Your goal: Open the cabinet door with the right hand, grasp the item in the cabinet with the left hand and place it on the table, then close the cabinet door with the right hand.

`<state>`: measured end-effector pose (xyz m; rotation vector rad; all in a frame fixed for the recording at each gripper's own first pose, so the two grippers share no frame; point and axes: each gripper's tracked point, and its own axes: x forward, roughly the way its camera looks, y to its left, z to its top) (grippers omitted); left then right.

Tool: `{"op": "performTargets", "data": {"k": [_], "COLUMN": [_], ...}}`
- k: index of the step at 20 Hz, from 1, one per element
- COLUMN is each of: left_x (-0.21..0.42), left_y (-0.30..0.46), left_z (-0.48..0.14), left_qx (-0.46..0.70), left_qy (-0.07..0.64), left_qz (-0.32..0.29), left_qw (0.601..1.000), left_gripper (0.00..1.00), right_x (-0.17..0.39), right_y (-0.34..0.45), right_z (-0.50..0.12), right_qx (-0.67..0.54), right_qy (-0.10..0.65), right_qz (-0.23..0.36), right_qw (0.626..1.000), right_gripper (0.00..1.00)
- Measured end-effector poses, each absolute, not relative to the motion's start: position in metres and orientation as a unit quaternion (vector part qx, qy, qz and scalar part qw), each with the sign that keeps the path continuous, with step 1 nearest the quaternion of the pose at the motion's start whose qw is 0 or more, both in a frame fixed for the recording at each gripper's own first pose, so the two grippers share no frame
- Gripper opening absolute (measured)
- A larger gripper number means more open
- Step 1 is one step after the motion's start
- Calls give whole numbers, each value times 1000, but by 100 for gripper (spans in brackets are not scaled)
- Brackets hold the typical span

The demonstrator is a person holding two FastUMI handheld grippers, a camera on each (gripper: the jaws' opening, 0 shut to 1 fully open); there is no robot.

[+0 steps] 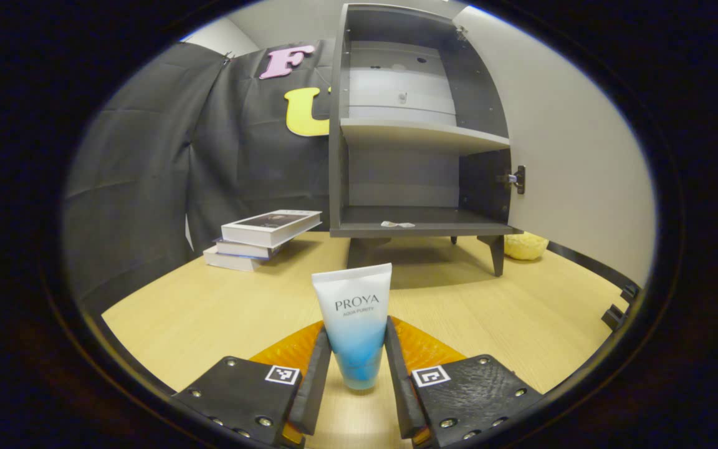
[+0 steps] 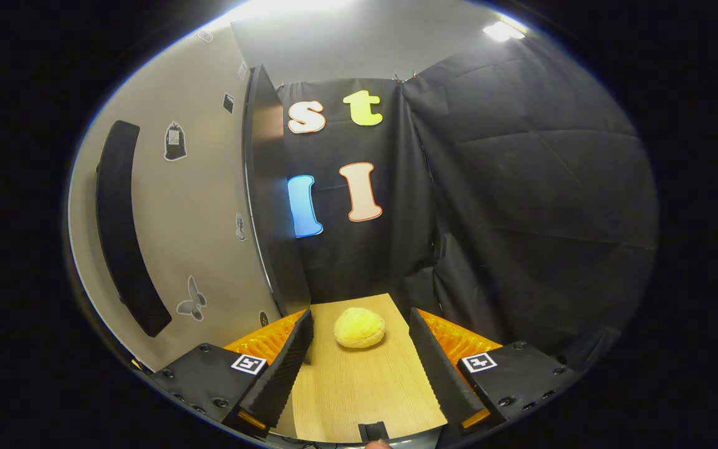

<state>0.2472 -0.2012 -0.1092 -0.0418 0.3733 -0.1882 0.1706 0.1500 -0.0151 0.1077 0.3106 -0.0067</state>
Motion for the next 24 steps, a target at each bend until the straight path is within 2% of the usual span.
{"op": "performTargets", "data": {"k": [2,6,9,10,11,15,19,20,21,24], "left_x": [245,246,244,243,244,249,246,249,252,254], "left_y": [-202,-201,-201,-199,-196,-190,-186,-186,-185,-173], "left_z": [-114,-113,-113,-112,-110,-103,-85,-80,-73,-57], "left_qx": [-24,-23,-24,-18,-11,-1,-12,-16,-19,-9], "left_qy": [194,181,184,183,182,170,157,149,141,129], "left_qz": [-89,-80,-72,-69,-67,-58,-41,-37,-32,-11], "left_qw": [977,980,980,981,981,984,987,988,989,992], "left_gripper": [48,54,54,55,53,87,88,88,88,90], "right_x": [171,173,176,176,177,178,180,181,182,184], "right_y": [151,157,162,164,164,167,171,173,176,189], "right_z": [-16,-19,-19,-19,-20,-19,-8,-2,3,18], "right_qx": [44,44,41,40,39,40,50,56,64,89], "right_qy": [159,164,163,163,163,159,146,139,134,127], "right_qz": [-1,8,15,18,21,30,48,56,66,102], "right_qw": [986,985,986,986,986,986,987,987,987,983], "right_gripper": [98,98,98,93,98,98,98,93,98,98]}}
